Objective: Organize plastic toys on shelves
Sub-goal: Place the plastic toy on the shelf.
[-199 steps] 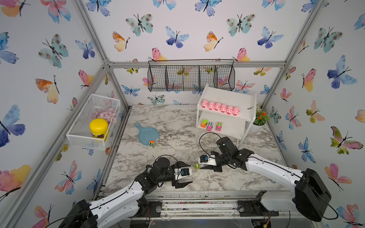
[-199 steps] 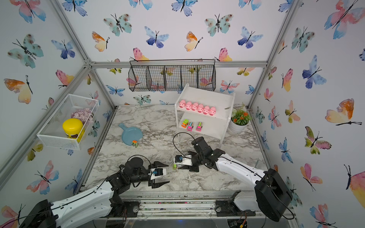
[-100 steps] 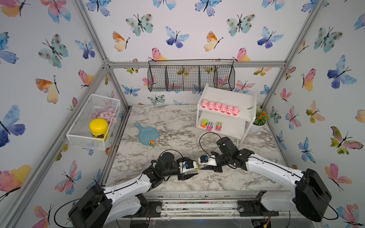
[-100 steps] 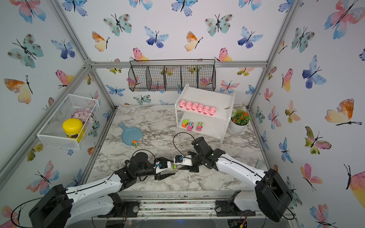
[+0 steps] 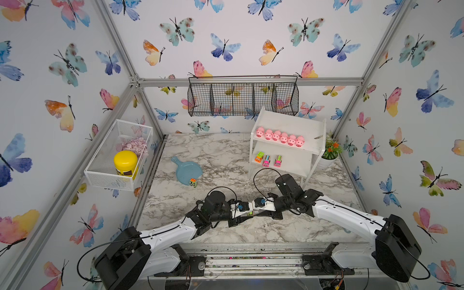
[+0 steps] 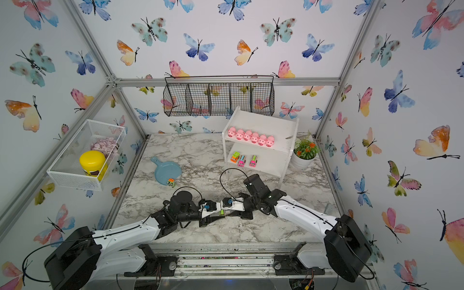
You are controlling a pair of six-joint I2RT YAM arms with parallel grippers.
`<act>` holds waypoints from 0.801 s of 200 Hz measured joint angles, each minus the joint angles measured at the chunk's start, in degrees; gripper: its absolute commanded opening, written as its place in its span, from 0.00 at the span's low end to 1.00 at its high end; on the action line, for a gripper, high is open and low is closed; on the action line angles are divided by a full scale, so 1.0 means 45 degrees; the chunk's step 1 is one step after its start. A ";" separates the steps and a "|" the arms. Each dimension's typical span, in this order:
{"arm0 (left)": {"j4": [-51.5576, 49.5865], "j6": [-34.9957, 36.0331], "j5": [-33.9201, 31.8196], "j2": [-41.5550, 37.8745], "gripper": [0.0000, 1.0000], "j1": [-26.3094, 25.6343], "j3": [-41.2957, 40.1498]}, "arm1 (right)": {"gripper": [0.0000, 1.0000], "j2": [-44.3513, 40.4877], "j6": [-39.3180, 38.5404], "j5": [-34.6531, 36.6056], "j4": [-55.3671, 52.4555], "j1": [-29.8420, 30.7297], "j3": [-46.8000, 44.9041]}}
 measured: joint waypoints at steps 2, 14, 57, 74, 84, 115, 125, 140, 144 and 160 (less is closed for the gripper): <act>0.0000 0.0000 -0.0005 0.0005 0.43 0.0000 0.0000 | 0.28 0.0000 0.0000 0.0000 0.0000 0.0005 0.0000; -0.0019 -0.0034 0.0010 0.0010 0.37 0.0000 0.0005 | 0.28 0.0000 0.0000 0.0000 0.0000 0.0000 0.0000; -0.0175 -0.0097 0.0112 0.0015 0.13 0.0000 0.0044 | 0.30 0.0000 -0.0005 -0.0015 -0.0044 0.0000 0.0000; -0.0228 -0.0121 0.0136 0.0010 0.12 0.0000 0.0078 | 0.35 -0.0005 -0.0005 -0.0010 -0.0034 0.0000 0.0000; -0.0233 -0.0131 0.0136 -0.0015 0.12 0.0000 0.0092 | 0.40 -0.0068 0.0087 0.0010 -0.0029 0.0000 0.0000; -0.0262 -0.0223 0.0131 -0.0355 0.12 0.0000 0.0092 | 0.64 -0.0947 0.0831 0.0510 0.0330 0.0005 -0.0146; -0.0277 -0.0296 0.0107 -0.0568 0.12 0.0000 0.0092 | 0.70 -0.1593 0.1336 0.0865 0.0578 0.0005 -0.0374; -0.0257 -0.0486 0.0039 -0.0865 0.13 0.0000 0.0087 | 0.79 -0.3079 0.2312 0.1554 0.1103 0.0000 -0.0908; -0.0233 -0.0559 0.0000 -0.0981 0.13 0.0000 0.0087 | 0.81 -0.3565 0.2710 0.1729 0.1209 0.0000 -0.1030; 0.0058 -0.1088 -0.0092 -0.1190 0.13 0.0000 0.0087 | 0.84 -0.5561 0.4352 0.2433 0.2040 0.0000 -0.1409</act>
